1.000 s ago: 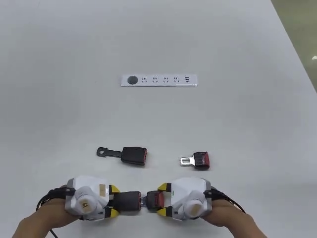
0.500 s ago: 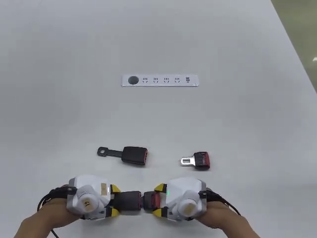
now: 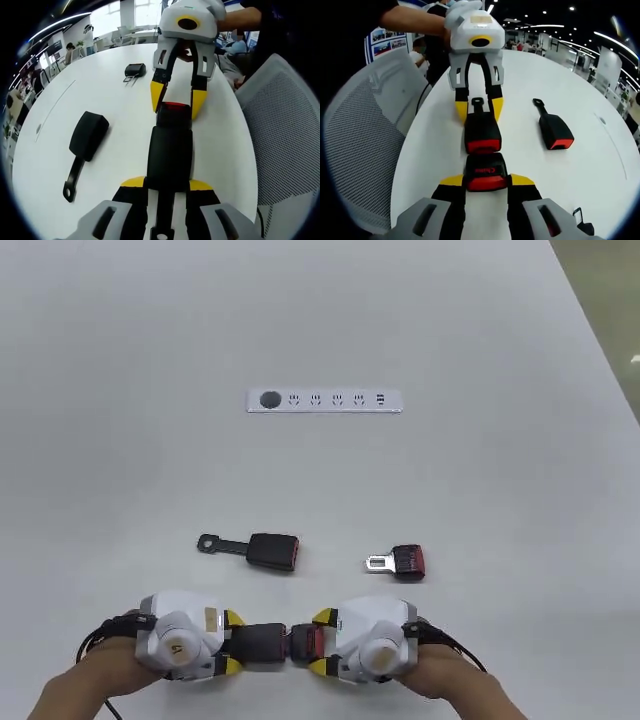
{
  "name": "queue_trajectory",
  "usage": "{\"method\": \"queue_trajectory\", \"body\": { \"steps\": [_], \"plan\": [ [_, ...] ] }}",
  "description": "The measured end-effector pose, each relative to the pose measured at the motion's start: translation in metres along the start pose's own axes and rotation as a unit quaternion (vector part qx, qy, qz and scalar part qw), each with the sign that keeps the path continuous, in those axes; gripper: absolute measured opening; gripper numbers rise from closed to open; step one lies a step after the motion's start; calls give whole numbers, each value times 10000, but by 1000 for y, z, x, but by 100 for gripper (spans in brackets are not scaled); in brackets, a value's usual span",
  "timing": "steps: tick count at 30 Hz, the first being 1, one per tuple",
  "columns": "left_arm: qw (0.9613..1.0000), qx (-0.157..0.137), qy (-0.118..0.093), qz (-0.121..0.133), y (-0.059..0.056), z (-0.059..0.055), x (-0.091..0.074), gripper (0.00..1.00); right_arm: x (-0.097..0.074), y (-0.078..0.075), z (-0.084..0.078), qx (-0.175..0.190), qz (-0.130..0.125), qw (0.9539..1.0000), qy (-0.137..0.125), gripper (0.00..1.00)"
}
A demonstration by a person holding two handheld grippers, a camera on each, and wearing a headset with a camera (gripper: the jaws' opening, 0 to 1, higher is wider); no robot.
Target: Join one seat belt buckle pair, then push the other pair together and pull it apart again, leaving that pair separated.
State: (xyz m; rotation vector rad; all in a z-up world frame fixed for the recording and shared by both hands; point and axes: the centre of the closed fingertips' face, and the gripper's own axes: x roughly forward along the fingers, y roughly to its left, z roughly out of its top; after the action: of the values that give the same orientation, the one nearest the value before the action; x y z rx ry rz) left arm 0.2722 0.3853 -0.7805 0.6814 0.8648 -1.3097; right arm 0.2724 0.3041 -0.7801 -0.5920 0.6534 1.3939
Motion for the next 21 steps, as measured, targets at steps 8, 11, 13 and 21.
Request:
{"method": "queue_trajectory", "body": {
  "steps": [8,11,13,21],
  "plan": [
    [10000,1,65,3,-1,0,0,28,-4,1,2,-90,1,10000,16,27],
    [10000,-2,95,-10,0,-1,1,29,-8,2,5,-121,-2,9999,31,27],
    [9999,8,106,-28,-1,-2,1,29,-12,3,7,-140,-7,9999,35,28],
    [9999,-4,131,-43,-1,-2,0,29,-21,2,2,-193,6,9997,130,28]
  ]
}}
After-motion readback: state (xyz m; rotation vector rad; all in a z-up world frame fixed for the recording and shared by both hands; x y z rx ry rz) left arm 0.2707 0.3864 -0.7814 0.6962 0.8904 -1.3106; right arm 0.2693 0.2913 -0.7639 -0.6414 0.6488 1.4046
